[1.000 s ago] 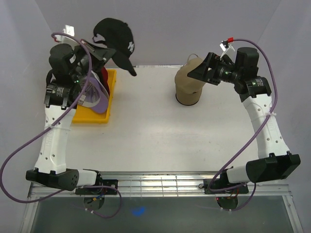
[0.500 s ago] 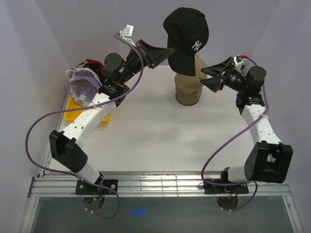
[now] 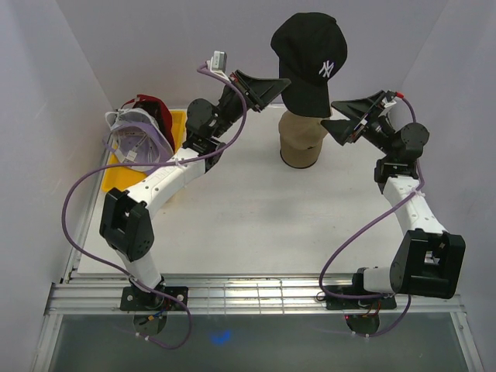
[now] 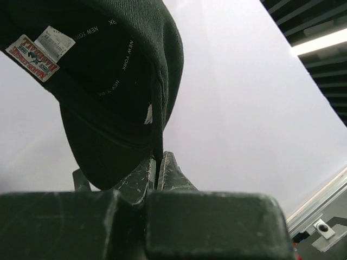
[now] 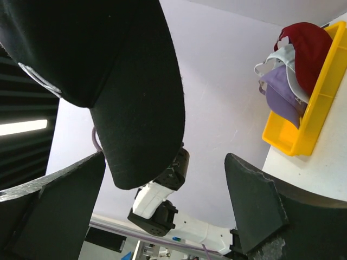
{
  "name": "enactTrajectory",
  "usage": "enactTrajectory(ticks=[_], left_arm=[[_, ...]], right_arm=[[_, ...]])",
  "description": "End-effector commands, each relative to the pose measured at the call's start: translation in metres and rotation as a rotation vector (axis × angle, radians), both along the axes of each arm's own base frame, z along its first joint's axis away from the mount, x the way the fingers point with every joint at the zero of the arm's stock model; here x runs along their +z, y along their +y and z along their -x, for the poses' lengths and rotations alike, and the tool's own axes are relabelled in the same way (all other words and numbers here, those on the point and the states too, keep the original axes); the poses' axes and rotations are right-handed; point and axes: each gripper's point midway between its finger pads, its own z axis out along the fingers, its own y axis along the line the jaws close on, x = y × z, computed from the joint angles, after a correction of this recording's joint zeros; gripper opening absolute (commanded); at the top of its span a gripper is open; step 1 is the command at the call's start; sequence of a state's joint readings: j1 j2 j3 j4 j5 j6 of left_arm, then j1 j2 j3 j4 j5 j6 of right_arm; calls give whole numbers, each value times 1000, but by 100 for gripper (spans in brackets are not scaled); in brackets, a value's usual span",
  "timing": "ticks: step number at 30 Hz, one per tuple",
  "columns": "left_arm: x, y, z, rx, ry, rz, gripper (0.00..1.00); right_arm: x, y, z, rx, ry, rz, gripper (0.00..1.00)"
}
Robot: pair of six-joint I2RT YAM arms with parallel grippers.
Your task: Stack the hats
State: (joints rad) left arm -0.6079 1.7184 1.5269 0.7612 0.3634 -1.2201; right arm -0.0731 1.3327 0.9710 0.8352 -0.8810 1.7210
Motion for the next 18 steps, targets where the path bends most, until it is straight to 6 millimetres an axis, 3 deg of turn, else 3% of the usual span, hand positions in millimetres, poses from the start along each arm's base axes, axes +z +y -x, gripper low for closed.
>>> enactTrajectory(ticks=[1,13,18], left_arm=[[28,9,18,-24,-67,103,0],[-17,-6,7,-77,27,87,0],[-35,-13,3,-94,54,64,0]], right_arm=[[22,-4,11,-18,-88,-42,95],[19,-5,5,-20,-72,-50,86],[16,-7,1,-25,-67,-40,71]])
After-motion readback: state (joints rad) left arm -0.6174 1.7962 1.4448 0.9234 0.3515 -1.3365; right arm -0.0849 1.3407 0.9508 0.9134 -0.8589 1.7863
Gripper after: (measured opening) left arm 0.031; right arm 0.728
